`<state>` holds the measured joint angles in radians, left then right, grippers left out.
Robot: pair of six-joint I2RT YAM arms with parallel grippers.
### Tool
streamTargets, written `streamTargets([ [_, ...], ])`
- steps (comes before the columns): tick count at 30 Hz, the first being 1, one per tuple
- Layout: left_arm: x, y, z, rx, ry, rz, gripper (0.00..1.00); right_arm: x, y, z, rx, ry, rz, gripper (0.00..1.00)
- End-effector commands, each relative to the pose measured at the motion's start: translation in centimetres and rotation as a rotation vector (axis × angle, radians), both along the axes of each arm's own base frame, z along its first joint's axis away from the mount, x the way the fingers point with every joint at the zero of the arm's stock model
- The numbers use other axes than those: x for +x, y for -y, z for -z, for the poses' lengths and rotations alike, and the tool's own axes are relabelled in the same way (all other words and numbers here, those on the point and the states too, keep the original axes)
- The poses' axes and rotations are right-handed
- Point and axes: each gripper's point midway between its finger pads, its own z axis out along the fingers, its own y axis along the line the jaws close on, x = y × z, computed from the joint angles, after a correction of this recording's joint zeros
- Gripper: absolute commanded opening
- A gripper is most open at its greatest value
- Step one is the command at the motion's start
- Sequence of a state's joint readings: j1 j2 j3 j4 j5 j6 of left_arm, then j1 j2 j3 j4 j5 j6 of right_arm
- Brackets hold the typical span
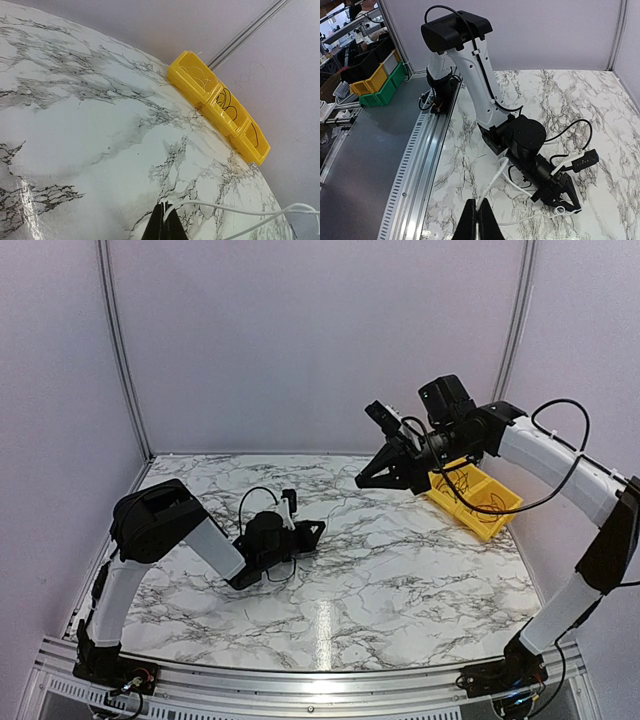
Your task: Untangle the cables
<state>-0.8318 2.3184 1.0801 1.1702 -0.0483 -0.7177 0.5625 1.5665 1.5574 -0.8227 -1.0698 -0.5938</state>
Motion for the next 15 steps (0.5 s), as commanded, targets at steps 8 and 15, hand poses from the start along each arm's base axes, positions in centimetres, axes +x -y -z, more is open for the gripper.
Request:
streamTargets([
  [8,0.1,-1.6,2.8,0.029,-0.052,-0.035,0.0,-0.8,2.4,-7.5,0.041,0.223,0.07,0.0],
  [15,0.0,-3.1,3.2,0.048,-0.067,-0.059,0.0,1.0,4.9,-11.1,0.065,0.301,0.192,0.0],
])
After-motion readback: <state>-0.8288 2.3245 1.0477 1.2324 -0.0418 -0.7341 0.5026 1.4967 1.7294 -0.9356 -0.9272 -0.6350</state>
